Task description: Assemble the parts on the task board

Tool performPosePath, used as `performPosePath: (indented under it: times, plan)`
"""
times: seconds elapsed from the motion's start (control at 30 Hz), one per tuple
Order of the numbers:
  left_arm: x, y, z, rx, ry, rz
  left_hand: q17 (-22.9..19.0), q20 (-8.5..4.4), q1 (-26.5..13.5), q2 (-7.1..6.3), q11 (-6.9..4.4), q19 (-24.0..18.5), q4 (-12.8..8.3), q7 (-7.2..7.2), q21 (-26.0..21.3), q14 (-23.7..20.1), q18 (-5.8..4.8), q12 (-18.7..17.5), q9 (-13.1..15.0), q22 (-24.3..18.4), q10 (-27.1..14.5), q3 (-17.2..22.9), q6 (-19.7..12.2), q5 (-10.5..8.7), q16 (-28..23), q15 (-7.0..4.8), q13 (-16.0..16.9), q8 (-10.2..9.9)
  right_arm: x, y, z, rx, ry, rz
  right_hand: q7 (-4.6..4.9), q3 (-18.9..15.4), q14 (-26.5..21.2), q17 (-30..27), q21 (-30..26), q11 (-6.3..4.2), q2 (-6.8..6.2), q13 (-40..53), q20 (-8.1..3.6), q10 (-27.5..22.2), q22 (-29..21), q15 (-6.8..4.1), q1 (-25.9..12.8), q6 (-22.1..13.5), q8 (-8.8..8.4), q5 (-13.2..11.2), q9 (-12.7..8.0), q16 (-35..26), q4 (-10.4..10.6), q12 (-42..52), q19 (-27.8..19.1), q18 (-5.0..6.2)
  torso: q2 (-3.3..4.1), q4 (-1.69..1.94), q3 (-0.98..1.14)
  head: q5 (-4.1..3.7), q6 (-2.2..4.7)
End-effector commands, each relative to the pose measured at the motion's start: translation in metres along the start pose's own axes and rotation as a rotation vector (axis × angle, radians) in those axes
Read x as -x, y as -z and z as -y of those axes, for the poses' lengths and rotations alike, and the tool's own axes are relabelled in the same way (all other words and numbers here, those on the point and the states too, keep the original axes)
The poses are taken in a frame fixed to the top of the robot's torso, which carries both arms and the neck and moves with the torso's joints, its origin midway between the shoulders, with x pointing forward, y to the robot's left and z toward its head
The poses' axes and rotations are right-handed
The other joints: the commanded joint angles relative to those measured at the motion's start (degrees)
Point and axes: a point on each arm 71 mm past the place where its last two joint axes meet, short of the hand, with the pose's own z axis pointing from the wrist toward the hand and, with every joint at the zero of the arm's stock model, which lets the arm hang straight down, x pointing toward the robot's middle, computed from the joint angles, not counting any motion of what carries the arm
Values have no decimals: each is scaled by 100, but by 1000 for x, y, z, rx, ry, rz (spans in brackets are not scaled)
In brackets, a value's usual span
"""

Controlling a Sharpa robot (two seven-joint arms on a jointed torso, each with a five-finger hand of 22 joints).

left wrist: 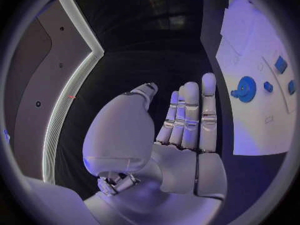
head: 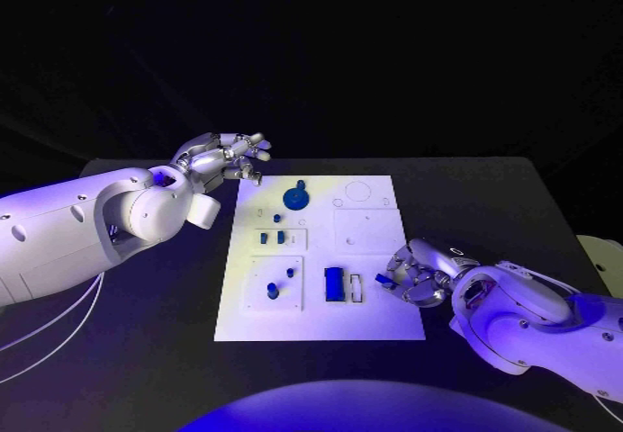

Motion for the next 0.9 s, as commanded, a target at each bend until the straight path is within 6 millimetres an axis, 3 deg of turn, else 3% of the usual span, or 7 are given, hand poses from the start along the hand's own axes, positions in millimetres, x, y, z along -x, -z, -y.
performPosePath:
  times: [0.03,0.5,0.9]
  plan:
    - [-3,-1,1,-9,5,-15,-6,19,9,61,1,36,19,7,-27,-45,54,27,7,-7,-20,-26,-42,-21,36,6,1,34,-2,0,-5,-17,-70,-8,12,528,596,1509,22,35,2,823,-3,197,878,36,-117,-46,204,38,225,36,-454,37,28,-13,2,1,-2,-13,-1]
    - [-4,-1,1,-10,6,-19,-6,19,9,61,1,36,19,7,-27,-45,54,27,7,-7,-20,-26,-42,-21,36,6,1,34,-14,-11,-20,-16,-135,-58,19,657,596,1509,1,42,-14,835,3,206,872,43,-483,-48,221,-13,266,36,-466,49,26,-8,8,-3,2,3,-20]
    - [-4,-1,1,-8,7,-21,-15,20,16,73,2,43,26,9,-41,-48,54,42,7,-6,-35,-40,-49,-23,45,8,1,49,-23,-16,-23,-20,-136,-92,12,607,596,1509,18,39,-20,910,5,252,875,42,-1048,44,214,-200,253,36,-300,136,33,-10,3,-10,7,24,-44]
